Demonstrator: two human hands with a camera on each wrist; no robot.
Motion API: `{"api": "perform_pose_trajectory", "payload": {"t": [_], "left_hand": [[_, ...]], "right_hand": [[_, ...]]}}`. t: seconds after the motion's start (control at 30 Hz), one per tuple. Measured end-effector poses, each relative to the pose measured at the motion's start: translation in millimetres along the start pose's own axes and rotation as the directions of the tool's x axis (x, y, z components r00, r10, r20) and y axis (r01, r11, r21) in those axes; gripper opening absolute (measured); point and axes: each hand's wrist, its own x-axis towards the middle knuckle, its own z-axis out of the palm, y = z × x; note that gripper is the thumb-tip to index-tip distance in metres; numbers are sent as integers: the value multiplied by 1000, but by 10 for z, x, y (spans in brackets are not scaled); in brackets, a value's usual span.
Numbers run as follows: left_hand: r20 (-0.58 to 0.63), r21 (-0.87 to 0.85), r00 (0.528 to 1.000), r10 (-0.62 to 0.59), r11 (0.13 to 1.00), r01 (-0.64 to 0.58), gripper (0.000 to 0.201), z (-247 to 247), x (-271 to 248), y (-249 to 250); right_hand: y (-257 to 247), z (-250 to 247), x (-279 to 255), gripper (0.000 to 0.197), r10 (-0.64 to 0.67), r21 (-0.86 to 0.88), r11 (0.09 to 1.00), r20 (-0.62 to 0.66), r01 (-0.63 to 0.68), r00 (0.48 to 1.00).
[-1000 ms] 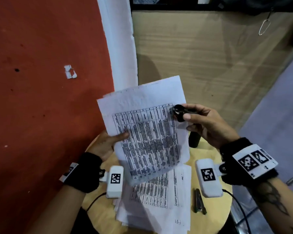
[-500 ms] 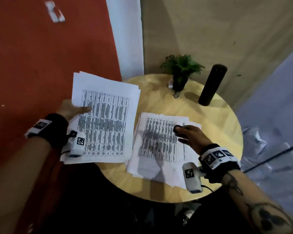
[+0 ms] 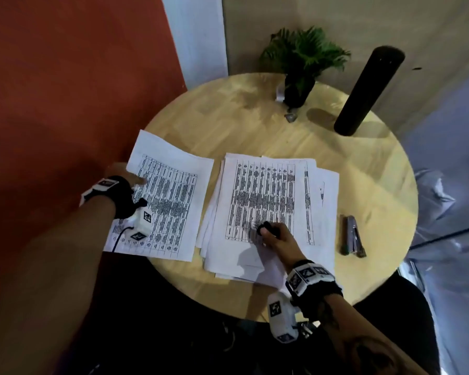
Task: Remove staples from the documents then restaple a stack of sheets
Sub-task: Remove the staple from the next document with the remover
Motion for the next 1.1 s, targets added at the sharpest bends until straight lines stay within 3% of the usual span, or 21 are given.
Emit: {"api": "perform_pose_trajectory", "payload": {"t": [0.1, 0.17, 0.23, 0.33, 0.4, 0.67, 0.8, 0.93, 1.0, 1.1], "left_hand": [[-45, 35, 999, 7, 999, -6, 60, 25, 119, 63], [-117, 239, 991, 61, 971, -31, 89, 111, 184, 61], [-126, 322, 981, 145, 942, -98, 93, 303, 43, 114], [89, 371, 954, 285, 880, -297, 76, 717, -280, 134], [254, 385, 926, 280, 849, -362, 76, 927, -391, 23], [233, 380, 951, 201, 882, -279, 81, 892, -398, -157], [134, 382, 948, 290, 867, -319, 67, 928, -505, 132], [128, 222, 914, 386, 887, -405, 45, 1156, -662, 661], [181, 119, 924, 337, 925, -361, 45, 1301, -741, 917], [257, 107, 956, 140, 979, -172, 63, 1515, -785, 1112]], "right_hand": [[52, -1, 8, 26, -26, -16, 1000, 8, 26, 1000], [80, 7, 22, 26, -28, -3, 1000, 0, 28, 1000], [79, 11, 27, 25, -26, 7, 1000, -6, 26, 1000], [45, 8, 19, 24, -17, 37, 999, -2, 17, 1000], [35, -2, 9, 23, -6, 56, 998, 13, 5, 1000], [50, -7, 27, 22, 4, 115, 993, 31, -7, 1000], [37, -15, 37, 23, 12, 169, 986, 30, -17, 999], [54, -26, 66, 21, 32, 205, 978, 29, -38, 999], [56, -31, 89, 20, 41, 203, 978, 22, -44, 999], [63, -22, 99, 13, 33, 200, 979, 11, -34, 999]]}}
